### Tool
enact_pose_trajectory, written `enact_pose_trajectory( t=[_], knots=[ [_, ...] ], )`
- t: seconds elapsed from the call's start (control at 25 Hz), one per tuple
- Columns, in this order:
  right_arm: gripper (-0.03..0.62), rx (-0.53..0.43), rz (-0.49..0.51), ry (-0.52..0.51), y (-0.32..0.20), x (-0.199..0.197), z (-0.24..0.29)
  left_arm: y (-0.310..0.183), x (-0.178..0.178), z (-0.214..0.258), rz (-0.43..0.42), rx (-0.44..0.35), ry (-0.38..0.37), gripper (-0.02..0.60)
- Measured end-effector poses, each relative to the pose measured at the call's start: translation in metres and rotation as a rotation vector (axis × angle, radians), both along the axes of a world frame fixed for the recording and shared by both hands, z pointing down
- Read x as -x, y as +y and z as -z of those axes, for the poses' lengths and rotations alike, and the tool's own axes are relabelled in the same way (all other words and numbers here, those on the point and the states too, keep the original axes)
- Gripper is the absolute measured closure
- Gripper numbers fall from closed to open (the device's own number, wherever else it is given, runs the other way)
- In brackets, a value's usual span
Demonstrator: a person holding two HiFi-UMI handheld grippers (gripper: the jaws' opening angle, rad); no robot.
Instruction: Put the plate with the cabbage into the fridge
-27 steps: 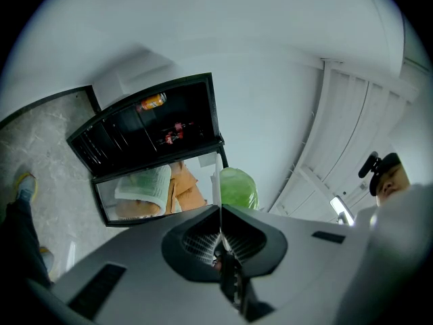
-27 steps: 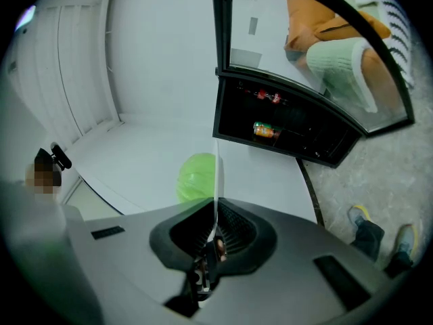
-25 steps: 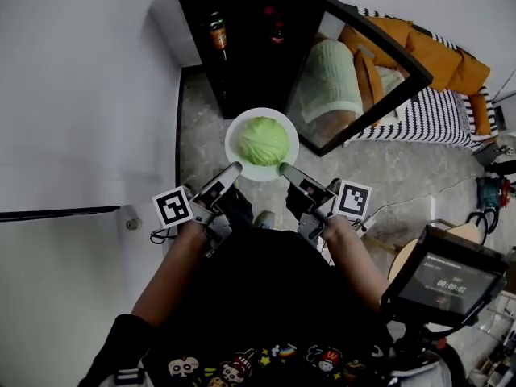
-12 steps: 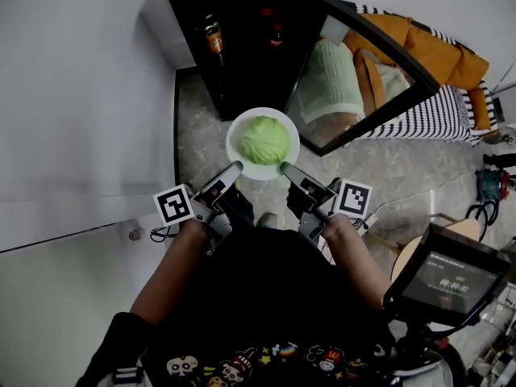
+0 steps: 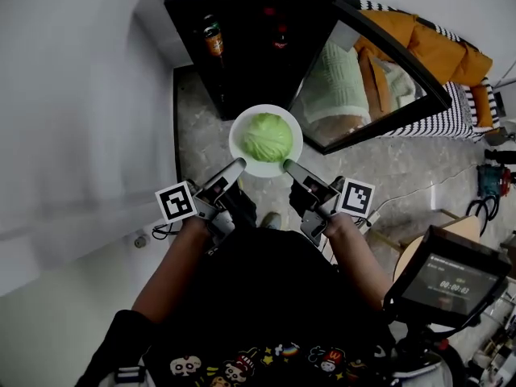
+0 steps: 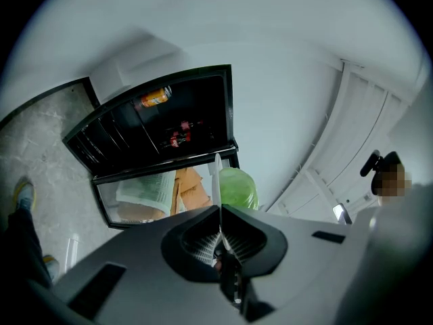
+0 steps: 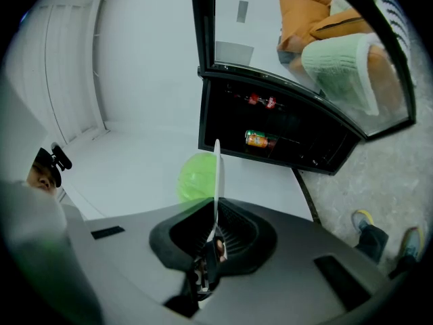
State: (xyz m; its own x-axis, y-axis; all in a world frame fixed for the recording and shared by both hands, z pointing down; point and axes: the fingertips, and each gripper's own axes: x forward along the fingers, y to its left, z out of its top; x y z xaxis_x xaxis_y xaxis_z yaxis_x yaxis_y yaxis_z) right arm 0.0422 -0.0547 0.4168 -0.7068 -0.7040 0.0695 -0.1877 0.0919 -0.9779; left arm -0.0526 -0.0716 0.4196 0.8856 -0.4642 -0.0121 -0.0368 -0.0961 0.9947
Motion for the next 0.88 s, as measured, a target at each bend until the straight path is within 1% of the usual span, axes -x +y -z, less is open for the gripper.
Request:
enact_pose_trajectory(
  t=[0.48, 0.68, 0.88],
  knots=[
    [0.574, 0.02, -0.027, -0.01, 0.0039, -0.0014, -0.0018, 0.0016, -0.0009, -0.0027, -0.022, 0.018, -0.015, 0.57],
    [0.574, 0.04, -0.039, -0.014, 0.0078, -0.0017, -0.0058, 0.0049, -0.0025, -0.0074, -0.031, 0.048, -0.011, 0.569],
    [0.574, 0.047, -0.057, -0.022, 0.0064, -0.0033, -0.0067, 0.0011, -0.0036, -0.0066, -0.05, 0.043, -0.023, 0.569]
  ],
)
